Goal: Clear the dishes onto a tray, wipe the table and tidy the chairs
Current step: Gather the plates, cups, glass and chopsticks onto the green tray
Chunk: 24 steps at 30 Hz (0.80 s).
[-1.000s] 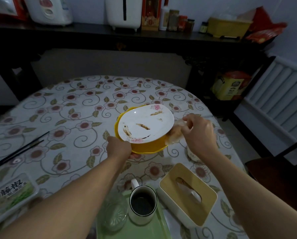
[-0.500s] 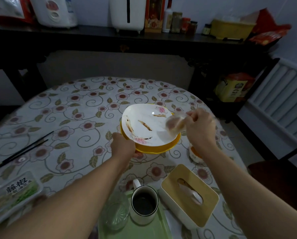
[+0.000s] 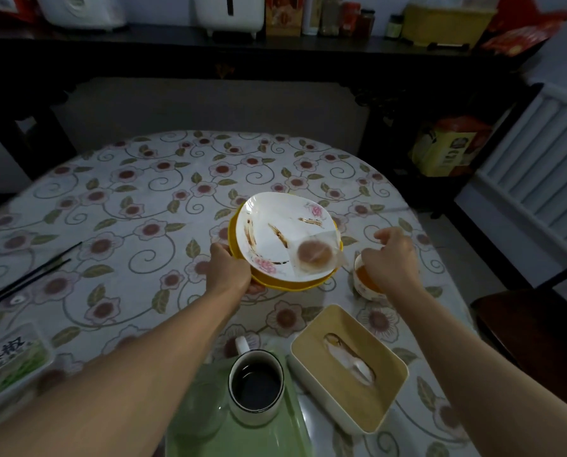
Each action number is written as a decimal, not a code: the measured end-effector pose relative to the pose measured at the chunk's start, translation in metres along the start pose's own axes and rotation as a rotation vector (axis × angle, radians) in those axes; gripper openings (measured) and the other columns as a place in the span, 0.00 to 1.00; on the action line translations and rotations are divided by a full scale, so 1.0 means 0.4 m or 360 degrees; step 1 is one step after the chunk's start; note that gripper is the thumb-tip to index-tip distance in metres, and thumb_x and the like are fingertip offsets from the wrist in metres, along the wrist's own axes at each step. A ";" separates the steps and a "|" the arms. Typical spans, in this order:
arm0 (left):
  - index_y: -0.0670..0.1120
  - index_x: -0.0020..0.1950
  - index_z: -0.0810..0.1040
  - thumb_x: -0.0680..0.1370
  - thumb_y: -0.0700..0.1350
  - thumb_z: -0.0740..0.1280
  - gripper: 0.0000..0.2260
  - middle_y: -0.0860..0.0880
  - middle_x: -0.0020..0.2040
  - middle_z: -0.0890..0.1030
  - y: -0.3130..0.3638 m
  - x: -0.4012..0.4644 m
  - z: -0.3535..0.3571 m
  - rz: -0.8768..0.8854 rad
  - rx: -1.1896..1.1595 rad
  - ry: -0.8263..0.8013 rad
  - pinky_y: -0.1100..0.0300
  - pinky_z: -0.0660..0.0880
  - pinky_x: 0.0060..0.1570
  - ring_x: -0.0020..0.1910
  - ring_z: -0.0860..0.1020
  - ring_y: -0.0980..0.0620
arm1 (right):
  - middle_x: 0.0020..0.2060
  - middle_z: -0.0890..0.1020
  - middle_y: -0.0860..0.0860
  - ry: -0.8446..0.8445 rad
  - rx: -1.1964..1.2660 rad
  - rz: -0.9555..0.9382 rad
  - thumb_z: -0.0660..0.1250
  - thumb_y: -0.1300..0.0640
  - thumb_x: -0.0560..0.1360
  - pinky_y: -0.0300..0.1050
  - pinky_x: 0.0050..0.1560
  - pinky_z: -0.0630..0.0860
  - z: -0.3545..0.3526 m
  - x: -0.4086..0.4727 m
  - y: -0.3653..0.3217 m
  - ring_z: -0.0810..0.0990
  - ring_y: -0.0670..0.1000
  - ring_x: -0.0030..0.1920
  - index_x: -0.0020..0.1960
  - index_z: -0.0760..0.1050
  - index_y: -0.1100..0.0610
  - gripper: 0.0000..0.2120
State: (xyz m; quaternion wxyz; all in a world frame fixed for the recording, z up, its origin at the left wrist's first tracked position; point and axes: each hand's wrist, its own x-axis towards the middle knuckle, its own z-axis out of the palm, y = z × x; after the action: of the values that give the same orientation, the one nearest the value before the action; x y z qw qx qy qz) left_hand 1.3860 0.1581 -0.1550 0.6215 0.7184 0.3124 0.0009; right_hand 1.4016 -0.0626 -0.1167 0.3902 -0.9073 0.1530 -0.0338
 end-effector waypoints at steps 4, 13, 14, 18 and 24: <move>0.43 0.54 0.67 0.77 0.36 0.63 0.08 0.43 0.49 0.77 -0.016 0.013 0.055 0.0001 0.0015 0.0052 0.46 0.82 0.34 0.36 0.83 0.42 | 0.67 0.65 0.58 -0.0181 -0.0296 0.0111 0.69 0.58 0.71 0.54 0.61 0.70 -0.004 0.068 0.094 0.67 0.60 0.65 0.69 0.63 0.57 0.29; 0.44 0.57 0.68 0.77 0.35 0.63 0.11 0.41 0.53 0.78 -0.064 0.048 0.140 -0.0115 -0.0079 0.0114 0.58 0.78 0.25 0.42 0.82 0.43 | 0.75 0.39 0.58 -0.0529 -0.0828 0.0077 0.77 0.42 0.62 0.66 0.71 0.52 0.070 0.190 0.233 0.39 0.63 0.75 0.76 0.35 0.50 0.61; 0.44 0.58 0.69 0.77 0.35 0.62 0.11 0.41 0.54 0.78 -0.068 0.050 0.144 -0.0125 -0.0103 0.0113 0.57 0.79 0.25 0.42 0.82 0.44 | 0.75 0.37 0.58 -0.0546 -0.0848 0.0084 0.77 0.40 0.61 0.67 0.72 0.50 0.077 0.204 0.240 0.38 0.63 0.75 0.76 0.33 0.49 0.62; 0.42 0.58 0.70 0.78 0.36 0.62 0.10 0.41 0.52 0.80 -0.085 0.056 0.151 -0.0153 -0.0083 0.0147 0.50 0.82 0.32 0.41 0.83 0.45 | 0.75 0.37 0.60 -0.0652 -0.0849 0.0068 0.78 0.38 0.59 0.67 0.72 0.49 0.105 0.244 0.261 0.40 0.64 0.75 0.75 0.31 0.47 0.66; 0.46 0.51 0.67 0.78 0.35 0.62 0.07 0.41 0.51 0.79 -0.090 0.047 0.150 -0.0161 0.0001 0.0182 0.55 0.81 0.29 0.40 0.82 0.45 | 0.68 0.56 0.61 -0.0486 -0.0964 -0.0038 0.77 0.41 0.59 0.63 0.63 0.64 0.119 0.259 0.270 0.56 0.64 0.68 0.75 0.44 0.49 0.57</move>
State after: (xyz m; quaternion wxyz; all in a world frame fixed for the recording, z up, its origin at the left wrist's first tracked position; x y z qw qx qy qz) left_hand 1.4083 0.1142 -0.2081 0.6017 0.7007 0.3833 0.0103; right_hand 1.4814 -0.1309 -0.2331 0.1209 -0.9783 0.0853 0.1448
